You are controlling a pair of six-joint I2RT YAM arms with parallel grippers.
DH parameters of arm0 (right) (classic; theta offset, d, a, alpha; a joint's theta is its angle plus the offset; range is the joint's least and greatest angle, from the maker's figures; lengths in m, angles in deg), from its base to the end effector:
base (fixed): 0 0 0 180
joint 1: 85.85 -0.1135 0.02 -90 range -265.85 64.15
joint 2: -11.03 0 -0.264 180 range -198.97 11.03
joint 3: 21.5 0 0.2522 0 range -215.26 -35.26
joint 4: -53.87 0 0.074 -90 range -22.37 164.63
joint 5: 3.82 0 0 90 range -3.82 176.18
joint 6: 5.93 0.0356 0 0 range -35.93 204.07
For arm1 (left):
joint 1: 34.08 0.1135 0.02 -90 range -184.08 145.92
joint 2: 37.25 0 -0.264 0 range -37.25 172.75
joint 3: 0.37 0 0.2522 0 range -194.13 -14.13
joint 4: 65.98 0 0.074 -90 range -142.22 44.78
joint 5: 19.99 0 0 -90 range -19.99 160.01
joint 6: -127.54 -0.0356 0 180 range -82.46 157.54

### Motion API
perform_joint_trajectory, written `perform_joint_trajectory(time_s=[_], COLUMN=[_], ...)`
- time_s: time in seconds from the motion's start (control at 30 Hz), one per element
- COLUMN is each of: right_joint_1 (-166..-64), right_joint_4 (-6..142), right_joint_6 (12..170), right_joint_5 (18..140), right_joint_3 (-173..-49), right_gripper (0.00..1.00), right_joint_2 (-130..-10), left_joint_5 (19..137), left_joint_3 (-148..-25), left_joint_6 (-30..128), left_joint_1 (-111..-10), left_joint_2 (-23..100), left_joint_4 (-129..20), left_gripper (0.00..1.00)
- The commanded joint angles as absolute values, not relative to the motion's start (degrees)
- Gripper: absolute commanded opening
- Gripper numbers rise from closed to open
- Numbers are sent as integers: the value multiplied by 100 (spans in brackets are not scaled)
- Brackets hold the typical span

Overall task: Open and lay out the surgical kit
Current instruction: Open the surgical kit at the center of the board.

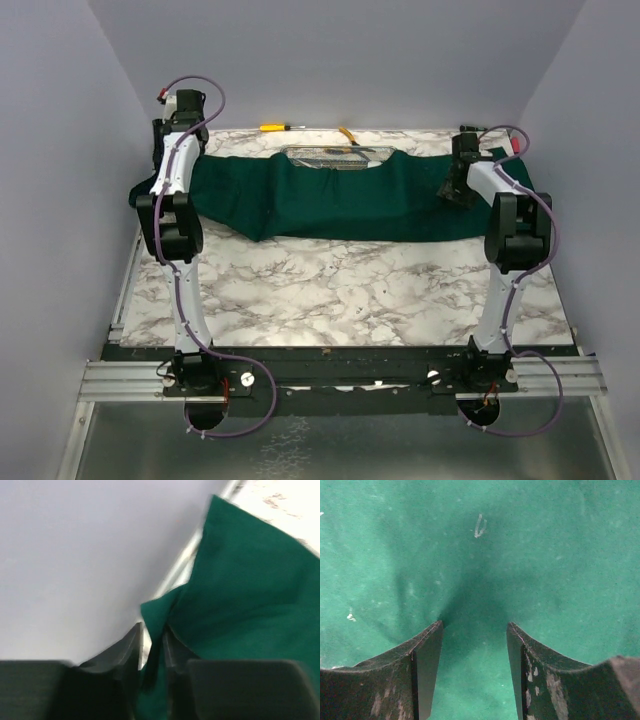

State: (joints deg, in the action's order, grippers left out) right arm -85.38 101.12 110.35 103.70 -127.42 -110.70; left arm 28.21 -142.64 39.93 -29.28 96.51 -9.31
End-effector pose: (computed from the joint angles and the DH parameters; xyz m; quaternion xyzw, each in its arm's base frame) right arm 0.4503 -0.0144 0.1731 0.2568 0.9269 -0.0929 0.2575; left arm 0.5153 0.0671 0.2666 -0.1818 0.8629 0.3402 0.3265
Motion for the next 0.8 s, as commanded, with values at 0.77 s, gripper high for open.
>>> perform_joint_trajectory(time_s=[0.77], right_joint_1=[-8182], right_joint_4=[10360], right_joint_6=[11200], right_joint_5=[9471], right_joint_3=[-13233], right_gripper=[58], right_joint_2=[-11723], left_joint_5=[5461], left_joint_3=[-12422], left_joint_6=[6091], left_joint_1=[-3004], left_joint_2=[9427], left_joint_4=[-1095], left_gripper=[60])
